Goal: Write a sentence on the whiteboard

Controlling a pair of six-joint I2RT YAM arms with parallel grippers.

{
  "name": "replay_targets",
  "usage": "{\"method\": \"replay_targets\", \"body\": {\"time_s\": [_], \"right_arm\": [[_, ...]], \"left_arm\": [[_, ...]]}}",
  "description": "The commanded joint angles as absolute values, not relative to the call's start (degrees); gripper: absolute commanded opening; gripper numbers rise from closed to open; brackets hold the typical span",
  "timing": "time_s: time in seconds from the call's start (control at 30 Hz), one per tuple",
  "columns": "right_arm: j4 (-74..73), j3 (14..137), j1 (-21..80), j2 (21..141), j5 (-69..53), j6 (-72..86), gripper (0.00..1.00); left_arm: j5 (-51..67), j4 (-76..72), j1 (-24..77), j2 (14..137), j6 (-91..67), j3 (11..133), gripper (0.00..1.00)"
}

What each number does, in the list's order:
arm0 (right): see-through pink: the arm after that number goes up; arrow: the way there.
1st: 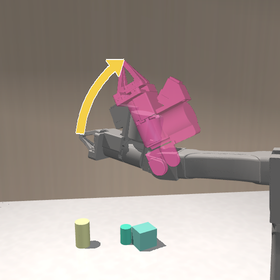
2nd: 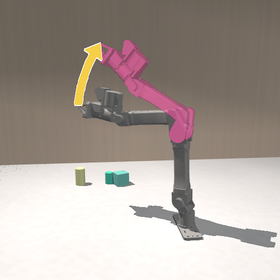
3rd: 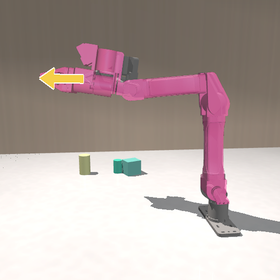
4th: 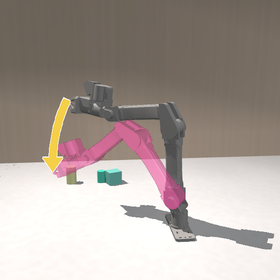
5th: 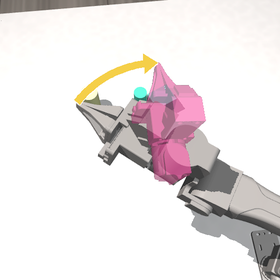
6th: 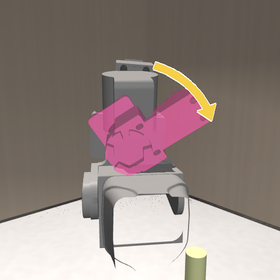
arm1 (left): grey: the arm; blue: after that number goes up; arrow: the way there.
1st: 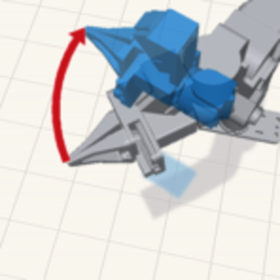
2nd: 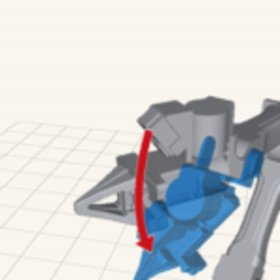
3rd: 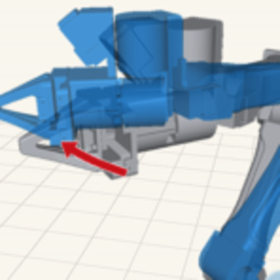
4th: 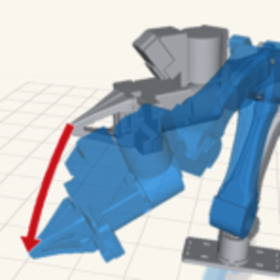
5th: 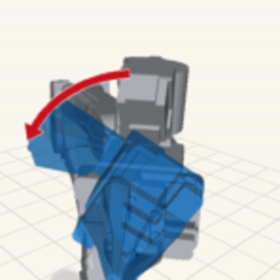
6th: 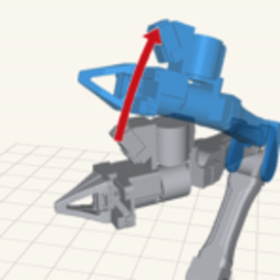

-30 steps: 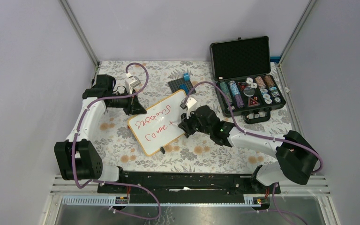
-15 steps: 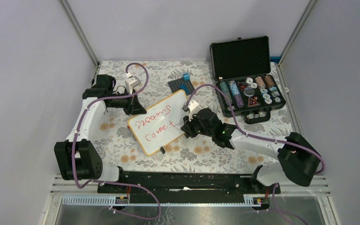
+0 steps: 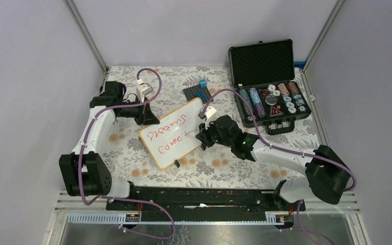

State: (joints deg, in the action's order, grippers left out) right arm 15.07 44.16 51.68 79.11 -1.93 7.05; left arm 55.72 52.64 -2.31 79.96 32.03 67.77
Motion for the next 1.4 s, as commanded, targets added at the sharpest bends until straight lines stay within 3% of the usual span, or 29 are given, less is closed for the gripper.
{"method": "replay_targets", "body": {"time_s": [0.0,1.37], "right_arm": [[16.0,47.1,51.3,78.4,0.7,5.8,0.00],[15.9,43.1,51.4,79.4,1.6,7.8,0.00]], "left_arm": [[55.3,52.8,-1.3,79.7,33.5,67.3,0.00],[55.1,52.8,-1.2,79.8,33.5,67.1,0.00]]}}
